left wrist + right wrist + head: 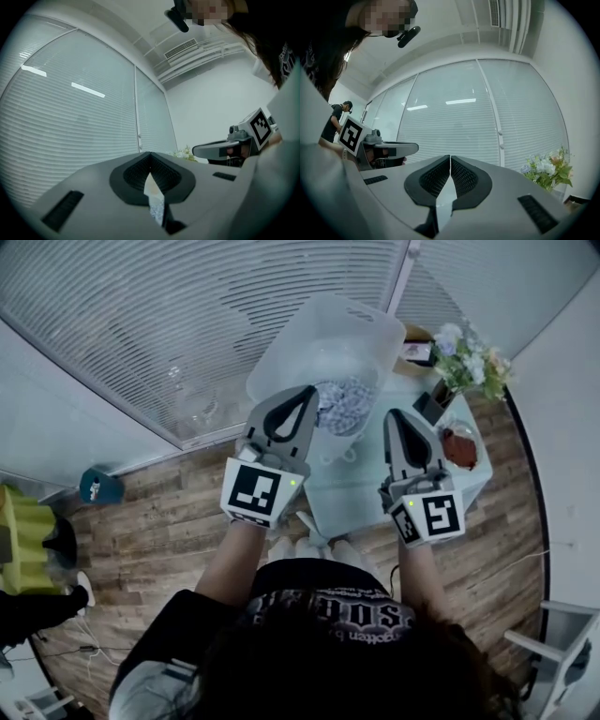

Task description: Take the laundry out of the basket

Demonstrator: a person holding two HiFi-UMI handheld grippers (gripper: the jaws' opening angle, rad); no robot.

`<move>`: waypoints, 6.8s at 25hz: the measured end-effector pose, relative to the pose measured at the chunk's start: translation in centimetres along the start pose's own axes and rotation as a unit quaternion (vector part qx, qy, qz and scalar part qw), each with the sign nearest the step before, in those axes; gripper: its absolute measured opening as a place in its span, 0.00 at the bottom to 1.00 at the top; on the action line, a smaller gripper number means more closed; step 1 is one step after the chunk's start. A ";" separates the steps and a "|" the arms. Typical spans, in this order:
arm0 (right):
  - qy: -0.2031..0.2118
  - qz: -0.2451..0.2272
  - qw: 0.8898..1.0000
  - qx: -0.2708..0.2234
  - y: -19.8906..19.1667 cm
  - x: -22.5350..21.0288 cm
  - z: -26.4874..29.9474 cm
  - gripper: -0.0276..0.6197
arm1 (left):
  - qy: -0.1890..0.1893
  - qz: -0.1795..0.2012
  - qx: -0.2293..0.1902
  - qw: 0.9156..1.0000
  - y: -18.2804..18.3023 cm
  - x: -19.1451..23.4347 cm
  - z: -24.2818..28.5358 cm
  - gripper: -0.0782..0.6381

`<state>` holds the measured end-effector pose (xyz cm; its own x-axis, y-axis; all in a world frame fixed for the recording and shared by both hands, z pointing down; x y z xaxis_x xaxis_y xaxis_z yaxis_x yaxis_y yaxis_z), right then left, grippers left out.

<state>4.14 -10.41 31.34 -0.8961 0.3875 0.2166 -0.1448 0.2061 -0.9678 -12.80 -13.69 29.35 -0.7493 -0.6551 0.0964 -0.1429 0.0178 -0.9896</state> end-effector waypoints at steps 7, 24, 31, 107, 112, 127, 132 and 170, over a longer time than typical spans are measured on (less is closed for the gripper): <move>-0.015 0.003 1.000 0.002 -0.4 -1.1 0.9 0.09 | -0.015 0.007 0.006 1.000 -0.1 0.4 2.0 0.11; 0.014 0.014 1.000 -0.005 -1.8 -5.1 4.7 0.09 | -0.006 0.037 0.034 0.999 -0.5 1.9 7.8 0.11; 0.018 0.019 1.000 -0.001 -2.5 -7.0 5.8 0.09 | -0.048 0.067 0.073 0.994 -1.7 1.8 10.5 0.11; 0.065 0.059 0.995 0.045 -7.7 -10.4 8.3 0.09 | -0.361 0.226 0.597 0.679 -29.1 4.1 14.0 0.85; 0.068 0.058 0.995 0.046 -7.8 -10.3 8.3 0.09 | -0.369 0.223 0.597 0.677 -29.0 4.2 14.2 0.85; 0.073 0.046 0.995 0.042 -7.3 -10.2 8.2 0.09 | -0.365 0.226 0.598 0.677 -27.6 4.3 14.1 0.63; 0.072 0.046 0.996 0.039 -7.1 -10.0 7.8 0.09 | -0.370 0.241 0.587 0.679 -26.9 4.2 13.8 0.55; 0.057 0.037 0.997 0.022 -4.7 -8.7 6.5 0.09 | -0.268 0.190 0.468 0.820 -18.2 4.7 15.1 0.49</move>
<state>9.86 -20.63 33.21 -0.8513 0.5010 0.1558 -0.1012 0.1344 -0.9857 -3.94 -28.55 46.24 -0.1963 -0.9792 -0.0507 0.7820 -0.1252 -0.6106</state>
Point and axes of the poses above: the fingertips, and each gripper's own axes: z forward along the fingers, x to its left, y out of its top, the point moved 5 cm from there along -z, backward along the fingers, and after that the axes turned 12 degrees about -z, right-handed, at the moved point
